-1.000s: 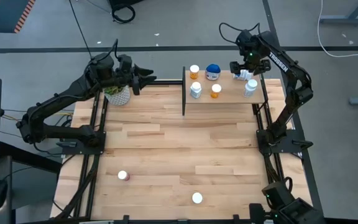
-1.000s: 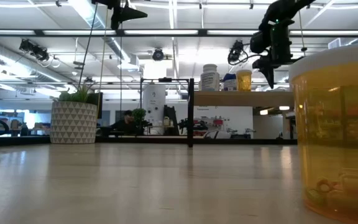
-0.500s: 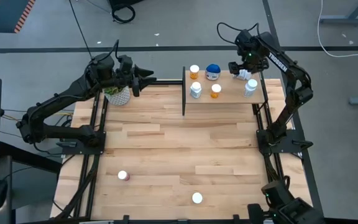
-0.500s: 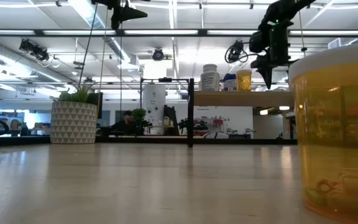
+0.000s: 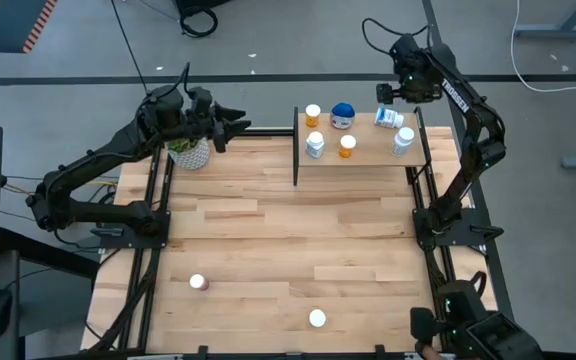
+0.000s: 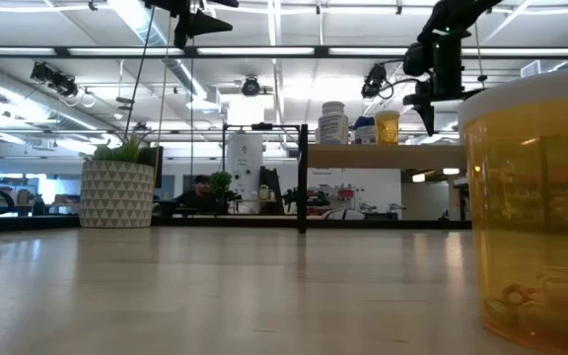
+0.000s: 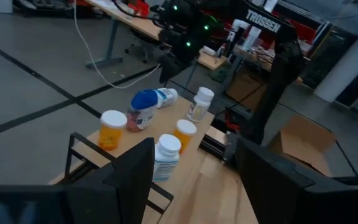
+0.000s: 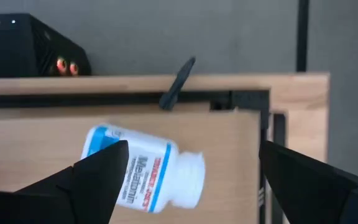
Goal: Pick and place medicine bottles onto shelf by color
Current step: Adjust the white blue pill bottle on the shelf
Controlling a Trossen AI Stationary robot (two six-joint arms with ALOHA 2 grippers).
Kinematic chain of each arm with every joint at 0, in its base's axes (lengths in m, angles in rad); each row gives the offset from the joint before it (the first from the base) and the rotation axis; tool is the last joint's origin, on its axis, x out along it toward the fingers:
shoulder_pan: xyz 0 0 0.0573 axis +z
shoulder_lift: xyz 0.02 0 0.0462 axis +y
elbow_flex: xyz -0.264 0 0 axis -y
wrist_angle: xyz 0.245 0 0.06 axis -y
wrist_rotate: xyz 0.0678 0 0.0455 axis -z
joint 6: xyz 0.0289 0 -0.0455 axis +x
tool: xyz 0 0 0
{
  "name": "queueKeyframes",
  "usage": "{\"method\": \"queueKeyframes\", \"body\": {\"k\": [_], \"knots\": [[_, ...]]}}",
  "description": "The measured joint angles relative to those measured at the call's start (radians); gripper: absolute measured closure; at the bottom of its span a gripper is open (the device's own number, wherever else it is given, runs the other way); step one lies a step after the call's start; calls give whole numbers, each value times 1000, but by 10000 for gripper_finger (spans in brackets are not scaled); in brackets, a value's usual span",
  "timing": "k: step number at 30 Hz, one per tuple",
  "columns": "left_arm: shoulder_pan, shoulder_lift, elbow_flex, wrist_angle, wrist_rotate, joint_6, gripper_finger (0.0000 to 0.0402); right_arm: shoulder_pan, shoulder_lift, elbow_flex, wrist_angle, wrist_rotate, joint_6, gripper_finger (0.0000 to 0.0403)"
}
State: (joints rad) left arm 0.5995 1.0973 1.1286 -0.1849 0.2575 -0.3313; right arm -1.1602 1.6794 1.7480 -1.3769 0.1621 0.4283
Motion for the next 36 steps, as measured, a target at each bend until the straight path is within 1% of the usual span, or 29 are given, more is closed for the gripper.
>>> {"method": "queueKeyframes", "body": {"k": [2, 9, 14, 19, 21, 28, 32, 36], "knots": [[0, 0, 0, 0, -7, -3, 170, -2, 0, -21, -8, -19, 26, 34], [0, 0, 0, 1, -14, -16, 170, -2, 0, -32, 31, -27, 73, 34], [0, 0, 0, 1, -14, 7, 171, -2, 0, -62, 54, -41, 26, 34], [0, 0, 0, 1, -14, 5, 171, 4, -5, -95, 74, -105, -15, 34], [0, 0, 0, 1, -14, 3, 171, 9, -4, -97, 83, -116, -26, 34], [0, 0, 0, 1, -14, 2, 171, 23, -1, -94, 92, -174, -5, 34], [0, 0, 0, 0, -14, 2, 170, 51, 0, -94, 89, -226, -4, 34], [0, 0, 0, 0, -14, 3, 170, 86, 0, -95, 87, -242, -4, 34]]}}
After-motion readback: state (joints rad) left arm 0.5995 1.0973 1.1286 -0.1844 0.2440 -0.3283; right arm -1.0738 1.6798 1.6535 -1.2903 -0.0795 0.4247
